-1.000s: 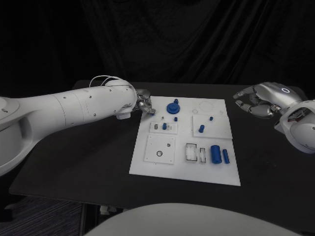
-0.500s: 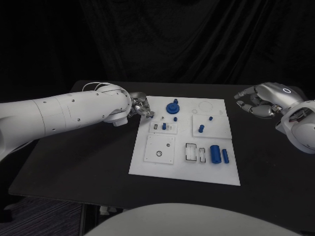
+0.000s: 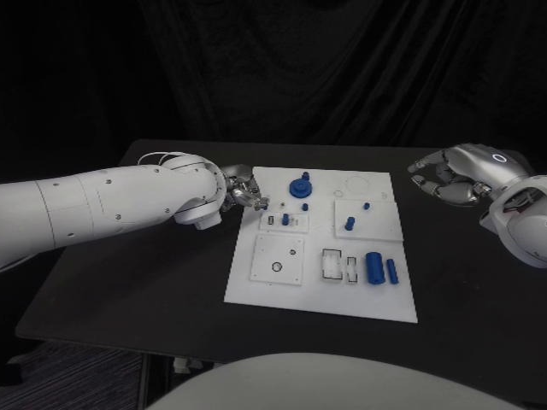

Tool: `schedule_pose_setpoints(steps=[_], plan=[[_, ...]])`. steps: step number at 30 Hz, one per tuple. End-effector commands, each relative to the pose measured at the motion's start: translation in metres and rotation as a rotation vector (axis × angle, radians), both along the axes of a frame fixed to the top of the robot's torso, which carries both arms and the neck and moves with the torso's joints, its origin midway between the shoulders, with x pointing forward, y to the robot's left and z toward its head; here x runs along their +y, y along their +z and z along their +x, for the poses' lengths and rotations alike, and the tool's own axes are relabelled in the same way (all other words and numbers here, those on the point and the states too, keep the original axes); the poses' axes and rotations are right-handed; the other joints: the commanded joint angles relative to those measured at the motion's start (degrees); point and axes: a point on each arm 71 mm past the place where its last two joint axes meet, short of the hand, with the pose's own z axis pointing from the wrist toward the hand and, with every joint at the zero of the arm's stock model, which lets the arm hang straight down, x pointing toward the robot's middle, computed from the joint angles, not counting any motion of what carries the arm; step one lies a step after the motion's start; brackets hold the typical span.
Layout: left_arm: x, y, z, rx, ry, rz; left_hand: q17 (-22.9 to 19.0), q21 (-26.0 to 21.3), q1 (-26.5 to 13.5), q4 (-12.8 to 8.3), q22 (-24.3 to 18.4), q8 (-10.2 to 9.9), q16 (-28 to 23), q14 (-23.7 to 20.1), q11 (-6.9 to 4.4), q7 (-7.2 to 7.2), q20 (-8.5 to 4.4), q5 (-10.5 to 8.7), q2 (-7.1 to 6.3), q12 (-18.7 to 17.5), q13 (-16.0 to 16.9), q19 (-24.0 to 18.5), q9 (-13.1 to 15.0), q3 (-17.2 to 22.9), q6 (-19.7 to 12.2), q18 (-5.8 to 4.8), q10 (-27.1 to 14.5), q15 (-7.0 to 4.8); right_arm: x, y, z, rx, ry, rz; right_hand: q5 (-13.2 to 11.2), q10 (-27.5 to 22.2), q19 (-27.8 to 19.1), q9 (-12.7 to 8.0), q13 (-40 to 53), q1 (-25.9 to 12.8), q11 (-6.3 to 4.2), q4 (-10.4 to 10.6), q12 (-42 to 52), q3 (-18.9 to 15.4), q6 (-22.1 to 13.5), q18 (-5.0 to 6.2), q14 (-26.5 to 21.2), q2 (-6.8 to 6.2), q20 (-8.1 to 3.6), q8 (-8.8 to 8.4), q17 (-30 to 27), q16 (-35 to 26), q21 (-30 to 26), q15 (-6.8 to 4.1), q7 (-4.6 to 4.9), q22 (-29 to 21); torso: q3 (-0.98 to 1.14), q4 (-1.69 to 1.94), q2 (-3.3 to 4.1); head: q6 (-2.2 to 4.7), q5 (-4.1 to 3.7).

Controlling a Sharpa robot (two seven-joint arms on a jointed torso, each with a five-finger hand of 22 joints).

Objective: Assemble the parts on the task board

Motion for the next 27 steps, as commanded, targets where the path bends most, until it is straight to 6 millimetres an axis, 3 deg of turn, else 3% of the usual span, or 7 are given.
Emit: schedule_pose_setpoints(steps=[1,10,15,27], plan=[[-0.004,0.005,0.000,-0.094,-0.003,-0.002,15.1,-0.1,-0.4,-0.6,11.1,0.2,0.1,6.2,-0.14,-0.01,-0.30,-0.31,-0.11,0.0,15.0,1.1,0.1,0.9,-0.3,0.42,6.1,-0.31,-0.001,-0.001,0.000,0.004,-0.019,-0.002,0.4,6.0,2.8,-0.1,15.1,-0.5,-0.02,0.0,0.3,0.3,0.2,0.68,5.1,-0.14,0.03,-0.23,11.1,-0.3,-0.3,0.15,-0.09,12.9,-0.07,-0.01,0.02,0.00,0.02],[-0.011,-0.010,-0.009,-0.110,-0.050,0.019,15.1,-0.1,-1.2,-0.5,11.1,0.5,0.1,6.2,-0.08,0.03,-0.24,-1.18,0.19,0.0,15.0,1.2,0.5,1.3,-0.3,0.42,6.1,-0.25,-0.001,-0.001,0.000,0.004,-0.019,-0.002,0.4,6.0,2.8,-0.1,15.1,-0.5,-0.02,0.0,0.3,0.3,0.2,0.68,5.1,-0.14,0.03,-0.23,11.1,-0.3,-0.3,0.15,-0.09,12.9,-0.01,0.03,-0.01,0.00,-0.03],[-0.014,-0.018,-0.011,-0.106,-0.060,0.025,15.1,0.1,-1.4,-0.6,11.1,0.8,0.1,6.2,-0.12,-0.05,-0.24,-1.50,0.30,0.0,15.0,1.2,0.7,1.5,0.0,0.37,6.1,-0.26,0.000,-0.001,0.000,0.004,-0.018,-0.002,0.4,6.0,2.8,-0.1,15.1,-0.5,-0.02,0.0,0.3,0.3,0.2,0.68,5.1,-0.14,0.03,-0.23,11.1,-0.3,-0.3,0.15,-0.09,12.9,-0.14,-0.04,0.12,0.00,-0.10],[-0.015,-0.029,-0.014,-0.086,-0.063,0.034,15.1,0.1,-1.8,-0.5,11.1,0.9,0.1,6.2,-0.15,-0.08,-0.25,-1.73,0.35,0.0,15.0,1.3,0.8,1.5,0.2,0.37,6.1,-0.28,-0.001,-0.001,0.000,0.006,-0.019,-0.003,0.3,6.0,2.7,-0.1,15.1,-0.6,-0.03,-0.1,0.3,0.3,0.1,0.71,5.0,-0.18,0.02,-0.25,11.0,-0.4,-0.4,0.14,-0.10,12.9,-0.03,0.06,0.05,0.00,-0.12]])
